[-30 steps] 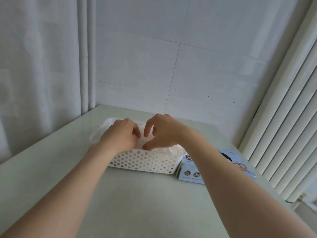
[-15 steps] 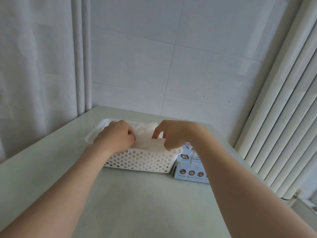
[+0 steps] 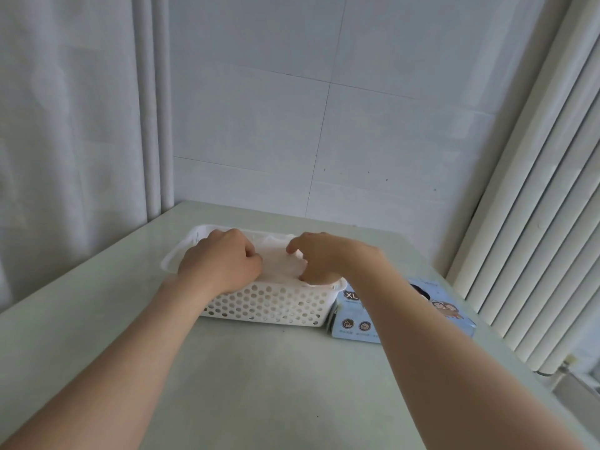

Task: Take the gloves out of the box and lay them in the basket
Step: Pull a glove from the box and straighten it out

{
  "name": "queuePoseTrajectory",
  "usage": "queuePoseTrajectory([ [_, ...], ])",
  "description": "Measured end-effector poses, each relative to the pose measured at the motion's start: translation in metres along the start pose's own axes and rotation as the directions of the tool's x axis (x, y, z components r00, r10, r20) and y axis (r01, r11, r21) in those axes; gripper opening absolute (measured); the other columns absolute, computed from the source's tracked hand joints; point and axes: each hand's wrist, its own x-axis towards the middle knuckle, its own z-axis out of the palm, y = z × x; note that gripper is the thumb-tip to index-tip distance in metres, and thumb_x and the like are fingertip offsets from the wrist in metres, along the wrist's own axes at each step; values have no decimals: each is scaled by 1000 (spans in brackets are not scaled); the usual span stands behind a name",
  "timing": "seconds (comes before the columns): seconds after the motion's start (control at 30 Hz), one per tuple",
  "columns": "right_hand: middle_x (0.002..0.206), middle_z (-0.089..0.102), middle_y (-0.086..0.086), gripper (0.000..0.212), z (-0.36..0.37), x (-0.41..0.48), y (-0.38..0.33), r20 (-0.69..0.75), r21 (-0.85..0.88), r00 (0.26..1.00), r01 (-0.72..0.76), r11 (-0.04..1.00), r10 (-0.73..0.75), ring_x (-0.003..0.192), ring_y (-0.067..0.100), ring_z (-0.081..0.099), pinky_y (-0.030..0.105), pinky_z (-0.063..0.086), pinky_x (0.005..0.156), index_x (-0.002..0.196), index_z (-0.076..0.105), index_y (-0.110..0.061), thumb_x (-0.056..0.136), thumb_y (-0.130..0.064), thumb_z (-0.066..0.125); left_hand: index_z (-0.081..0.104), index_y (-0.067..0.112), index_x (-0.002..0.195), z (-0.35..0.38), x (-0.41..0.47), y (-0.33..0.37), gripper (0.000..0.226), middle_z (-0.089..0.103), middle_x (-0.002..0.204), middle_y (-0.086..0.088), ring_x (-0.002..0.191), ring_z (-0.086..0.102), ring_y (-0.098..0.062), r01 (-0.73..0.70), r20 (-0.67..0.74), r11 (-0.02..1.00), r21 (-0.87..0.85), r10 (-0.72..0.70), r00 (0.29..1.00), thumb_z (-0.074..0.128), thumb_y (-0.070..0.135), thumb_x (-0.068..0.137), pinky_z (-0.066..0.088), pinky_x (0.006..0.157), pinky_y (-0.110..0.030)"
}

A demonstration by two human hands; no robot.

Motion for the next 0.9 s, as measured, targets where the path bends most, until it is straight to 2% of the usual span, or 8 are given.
queuePoseTrajectory([
  [0.13, 112, 51, -3, 60, 10, 5, -1, -6, 87, 999, -40, 995, 41, 102, 26, 63, 39, 56, 86, 148, 53, -37, 94, -10, 54, 49, 14, 59, 5, 1, -1, 34, 57, 60, -2, 55, 51, -25, -28, -76, 999, 42, 31, 997, 47, 30, 89, 36, 52, -29],
  [0.33, 128, 53, 4, 61, 10, 0, 10, -186, 194, 982, 5, 981, 32, 108, 23, 63, 36, 55, 83, 140, 62, -30, 84, -12, 78, 60, 14, 64, 8, -8, 8, 33, 59, 62, -2, 58, 52, -29, -125, -384, 978, 168, 182, 905, 48, 31, 89, 46, 57, -33],
  [0.47, 127, 65, -1, 55, 6, -22, 18, -402, 291, 916, 144, 946, -16, 111, 15, 62, 31, 52, 92, 134, 67, -25, 84, -31, 88, 65, 22, 71, 26, -16, 18, 34, 61, 70, 9, 56, 53, -20, -353, -507, 922, 158, 383, 772, 41, 36, 89, 31, 50, -24],
  [0.53, 117, 71, -5, 51, 11, -33, 25, -522, 362, 853, 192, 912, 28, 101, 12, 65, 33, 55, 92, 133, 67, -28, 86, -42, 85, 68, 20, 77, 38, -23, 28, 32, 62, 72, 9, 56, 54, -17, -440, -517, 878, 190, 470, 715, 41, 31, 91, 26, 49, -22],
  [0.63, 93, 71, -10, 26, 26, -42, 42, -613, 429, 772, 149, 891, 166, 86, 12, 67, 38, 59, 83, 117, 68, -26, 94, -34, 78, 72, 14, 97, 55, -27, 41, 25, 68, 89, 3, 75, 63, -20, -526, -524, 816, 238, 564, 639, 47, 20, 94, 41, 57, -28],
  [0.7, 88, 70, -8, 15, 38, -49, 62, -586, 443, 774, 57, 895, 241, 86, 15, 67, 41, 60, 81, 109, 68, -22, 96, -20, 75, 71, 9, 108, 63, -28, 51, 26, 69, 103, -4, 90, 64, -26, -580, -501, 774, 255, 619, 605, 50, 14, 93, 52, 73, -37],
  [0.8, 92, 71, -2, 21, 53, -61, 94, -523, 412, 797, -75, 908, 302, 90, 20, 68, 42, 61, 80, 100, 69, -17, 91, 2, 65, 69, 4, 112, 75, -32, 66, 31, 67, 113, -10, 103, 61, -33, -678, -420, 667, 308, 735, 533, 48, 11, 90, 50, 92, -44],
  [0.9, 88, 70, -3, 20, 61, -71, 119, -449, 407, 827, -147, 901, 338, 89, 20, 67, 41, 61, 81, 93, 71, -17, 89, 2, 68, 70, 4, 113, 89, -34, 80, 31, 67, 112, -11, 105, 61, -34, -738, -289, 552, 389, 833, 471, 52, 11, 89, 48, 100, -44],
])
